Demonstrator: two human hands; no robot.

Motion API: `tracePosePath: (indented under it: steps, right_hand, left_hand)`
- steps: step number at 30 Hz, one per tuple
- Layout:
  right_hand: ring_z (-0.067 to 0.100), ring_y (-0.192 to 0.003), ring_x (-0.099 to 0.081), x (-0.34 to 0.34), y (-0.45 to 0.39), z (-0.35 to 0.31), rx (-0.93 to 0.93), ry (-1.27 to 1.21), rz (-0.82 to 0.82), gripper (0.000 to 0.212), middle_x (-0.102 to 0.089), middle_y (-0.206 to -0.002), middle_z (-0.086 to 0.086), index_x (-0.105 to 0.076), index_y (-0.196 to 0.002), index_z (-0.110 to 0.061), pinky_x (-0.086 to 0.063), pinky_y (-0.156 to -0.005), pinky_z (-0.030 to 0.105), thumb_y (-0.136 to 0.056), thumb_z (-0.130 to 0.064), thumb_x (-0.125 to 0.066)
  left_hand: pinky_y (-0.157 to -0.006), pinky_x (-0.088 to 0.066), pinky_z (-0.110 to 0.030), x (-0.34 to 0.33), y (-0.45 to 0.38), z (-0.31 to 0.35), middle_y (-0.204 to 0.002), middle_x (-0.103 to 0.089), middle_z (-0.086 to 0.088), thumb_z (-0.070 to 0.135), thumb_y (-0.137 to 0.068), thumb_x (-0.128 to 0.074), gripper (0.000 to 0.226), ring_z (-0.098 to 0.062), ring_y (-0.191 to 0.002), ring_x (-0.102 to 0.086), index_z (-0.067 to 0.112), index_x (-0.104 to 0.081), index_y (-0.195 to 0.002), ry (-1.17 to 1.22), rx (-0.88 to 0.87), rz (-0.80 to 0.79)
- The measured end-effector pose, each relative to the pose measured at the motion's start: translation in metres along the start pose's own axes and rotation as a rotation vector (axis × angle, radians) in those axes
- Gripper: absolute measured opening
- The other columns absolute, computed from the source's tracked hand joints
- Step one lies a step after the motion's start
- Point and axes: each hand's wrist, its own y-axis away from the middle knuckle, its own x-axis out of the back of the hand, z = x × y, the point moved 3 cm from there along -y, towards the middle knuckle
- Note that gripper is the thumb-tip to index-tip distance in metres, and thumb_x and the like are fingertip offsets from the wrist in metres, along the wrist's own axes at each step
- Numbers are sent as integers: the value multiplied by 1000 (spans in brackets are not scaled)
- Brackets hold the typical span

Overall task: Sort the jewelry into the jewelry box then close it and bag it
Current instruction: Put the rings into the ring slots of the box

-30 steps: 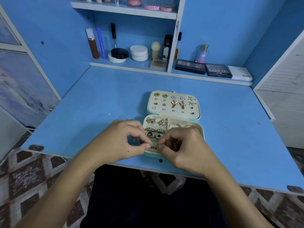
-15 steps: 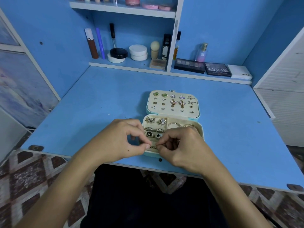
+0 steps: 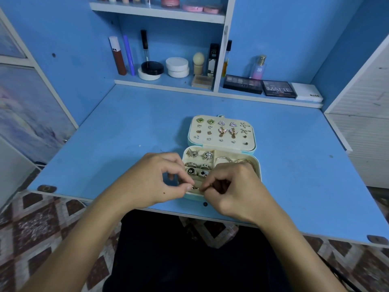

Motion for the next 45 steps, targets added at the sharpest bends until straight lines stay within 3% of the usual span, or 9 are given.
tracePosePath:
  steps: [10, 13, 18, 21, 25, 29, 34, 38, 45]
  right_hand:
    - [9, -56, -54, -2, 1, 2, 33, 7, 31, 15, -61, -58, -7, -75, -69, -19, -33, -55, 7, -69, -13, -62]
    - [7, -56, -53, 5, 4, 1, 60, -63, 192, 18, -64, -64, -8, -77, -75, -17, -35, -57, 9, -72, -8, -62]
    - [10, -60, -56, 32, 10, 5, -50, -130, 498, 20, -63, -70, -13, -76, -81, -22, -38, -56, 15, -80, -9, -61]
    - [6, -75, -63, 46, 7, 22, -246, -84, 575, 20, -67, -87, -14, -76, -89, -26, -44, -62, 17, -88, -13, -60]
    - [0, -79, -63, 60, 6, 49, -483, 20, 575, 19, -68, -101, -7, -73, -105, -27, -49, -73, 23, -91, -23, -60]
    - [14, -94, -62, 68, 2, 60, -620, 74, 482, 30, -69, -103, -6, -70, -119, -17, -41, -81, 24, -94, -28, -59]
    - [30, -93, -63, 67, -11, 65, -693, -29, 394, 22, -73, -98, 4, -75, -96, -11, -52, -81, 39, -94, -23, -57]
    - [33, -84, -64, 64, -19, 73, -690, -33, 354, 21, -71, -88, 13, -73, -87, -10, -55, -74, 40, -91, -22, -57]
    - [26, -87, -66, 68, -30, 80, -691, -39, 354, 19, -74, -87, 6, -75, -89, -16, -51, -68, 30, -93, -22, -58]
  left_hand:
    - [-68, -42, -13, -1, -1, -1, -85, -65, 14, 24, -78, -83, 13, -12, -81, -63, 36, -79, -81, -19, -20, 19]
    - [-63, -36, -6, 1, -1, 1, -82, -66, 11, 21, -81, -81, 10, -2, -73, -59, 29, -80, -87, -4, -56, 21]
    - [-68, -48, -34, 13, -10, -5, -87, -68, 9, 29, -90, -72, 9, -14, -79, -63, 35, -78, -91, 112, -12, 119]
    - [-75, -52, -26, 17, -26, -12, -86, -69, 14, 25, -93, -66, 14, -8, -83, -66, 36, -74, -95, 127, 93, 237]
    - [-67, -53, -26, 15, -50, -23, -82, -73, 12, 33, -94, -63, 16, -6, -66, -65, 41, -70, -105, 218, 312, 277]
    - [-80, -58, -34, 6, -67, -33, -79, -73, 12, 39, -92, -63, 16, -9, -67, -69, 40, -70, -107, 232, 406, 303]
    - [-97, -51, -33, -4, -77, -35, -91, -75, 17, 36, -90, -67, 22, -5, -95, -68, 33, -73, -111, 214, 426, 300]
    - [-80, -46, -19, -6, -82, -35, -76, -65, 34, 27, -91, -68, 11, 11, -88, -62, 37, -71, -93, 224, 430, 318]
    - [-76, -44, -15, -2, -96, -35, -87, -67, 25, 25, -91, -67, 17, 9, -89, -62, 31, -74, -105, 228, 428, 333]
